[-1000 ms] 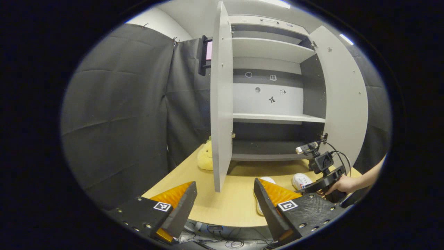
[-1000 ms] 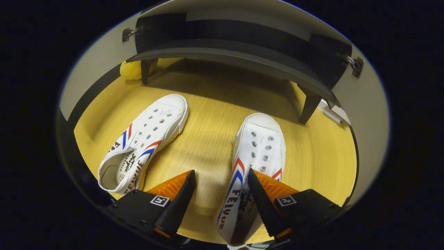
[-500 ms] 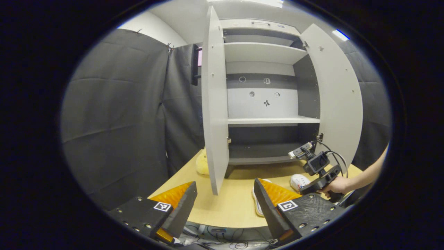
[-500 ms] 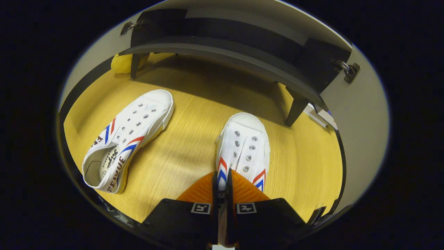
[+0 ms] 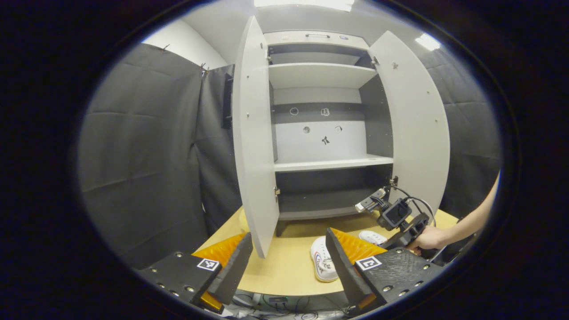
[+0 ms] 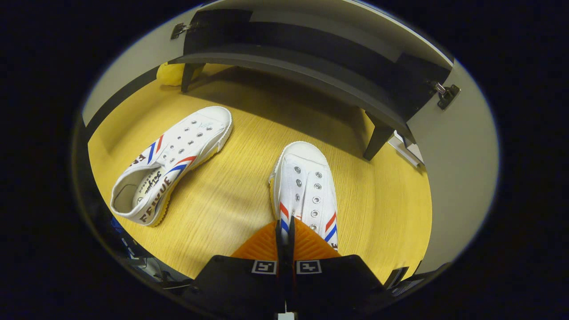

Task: Grab one shoe with the right hand and put it into the shoe cabinet, grab the other shoe with the left hand and put it into the shoe cabinet; then close the right door with the right hand and the left door with the left hand.

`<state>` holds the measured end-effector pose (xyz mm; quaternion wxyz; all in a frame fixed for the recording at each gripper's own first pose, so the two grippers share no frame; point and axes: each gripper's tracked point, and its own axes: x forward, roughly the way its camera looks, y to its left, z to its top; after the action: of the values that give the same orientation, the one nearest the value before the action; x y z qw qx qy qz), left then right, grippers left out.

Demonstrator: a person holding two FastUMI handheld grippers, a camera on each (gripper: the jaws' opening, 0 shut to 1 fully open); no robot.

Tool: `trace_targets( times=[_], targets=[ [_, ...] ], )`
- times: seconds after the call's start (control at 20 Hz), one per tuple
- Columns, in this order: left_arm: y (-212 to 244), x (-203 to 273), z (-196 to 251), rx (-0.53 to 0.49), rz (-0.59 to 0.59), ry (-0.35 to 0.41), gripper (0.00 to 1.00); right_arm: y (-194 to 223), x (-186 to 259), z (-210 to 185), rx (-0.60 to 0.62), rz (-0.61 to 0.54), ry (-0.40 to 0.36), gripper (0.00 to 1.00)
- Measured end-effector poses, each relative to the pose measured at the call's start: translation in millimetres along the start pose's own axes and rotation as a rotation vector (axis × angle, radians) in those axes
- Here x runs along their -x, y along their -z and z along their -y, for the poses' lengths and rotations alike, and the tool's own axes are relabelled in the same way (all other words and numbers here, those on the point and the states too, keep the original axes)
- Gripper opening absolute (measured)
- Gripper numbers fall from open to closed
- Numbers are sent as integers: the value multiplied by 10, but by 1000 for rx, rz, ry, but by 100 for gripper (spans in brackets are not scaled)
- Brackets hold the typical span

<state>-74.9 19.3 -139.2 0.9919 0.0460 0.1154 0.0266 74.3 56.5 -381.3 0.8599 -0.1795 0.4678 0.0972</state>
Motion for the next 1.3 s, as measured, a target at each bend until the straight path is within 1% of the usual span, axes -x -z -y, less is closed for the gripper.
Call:
trace_targets(
  times=[0.05, 0.1, 0.2, 0.25, 0.35, 0.45, 0.55, 0.6, 0.65, 0.7, 0.75, 0.8, 0.85, 1.05, 1.1, 1.2, 1.3],
  targets=[
    [-2, -7, 12, 0, 0, 4, 96, 15, 92, -36, -37, 10, -20, 2],
    [-4, -15, 17, 1, 1, 7, 100, 34, 186, -41, -64, 23, -31, 0],
    [-29, -36, 24, 7, 9, 18, 92, 40, 415, -40, -91, 60, -40, 2],
    [-34, -49, 34, 7, 15, 26, 89, 29, 540, -45, -98, 83, -45, 0],
    [-28, -86, 40, 1, 12, 34, 100, 13, 814, -96, -116, 132, -75, 2],
    [-39, -128, 58, 6, 13, 45, 100, -15, 1090, -156, -136, 183, -110, 2],
    [-63, -167, 122, -8, 19, 66, 100, -38, 1335, -208, -158, 230, -126, 2],
    [-80, -175, 162, -14, 22, 78, 89, -58, 1445, -221, -169, 253, -131, 2],
    [-95, -203, 204, -11, 20, 88, 100, -102, 1555, -235, -177, 275, -135, 2],
    [-106, -211, 228, -1, 21, 97, 94, -149, 1653, -238, -181, 300, -140, 2],
    [-132, -222, 260, 12, 22, 106, 94, -229, 1753, -237, -182, 328, -142, 5],
    [-133, -234, 268, 20, 23, 110, 94, -320, 1846, -228, -180, 360, -142, 2],
    [-147, -245, 280, 23, 24, 114, 100, -429, 1935, -218, -180, 393, -143, 2],
    [-212, -348, 342, 1, 28, 134, 100, -923, 2271, -123, -234, 519, -163, 2],
    [-227, -368, 354, -2, 24, 139, 100, -1049, 2322, -79, -238, 550, -158, 2],
    [-266, -425, 360, 9, 18, 141, 100, -1339, 2370, 44, -222, 620, -125, 2],
    [-366, -495, 423, 43, 28, 152, 100, -1616, 2388, 147, -246, 663, -115, 2]
  ],
)
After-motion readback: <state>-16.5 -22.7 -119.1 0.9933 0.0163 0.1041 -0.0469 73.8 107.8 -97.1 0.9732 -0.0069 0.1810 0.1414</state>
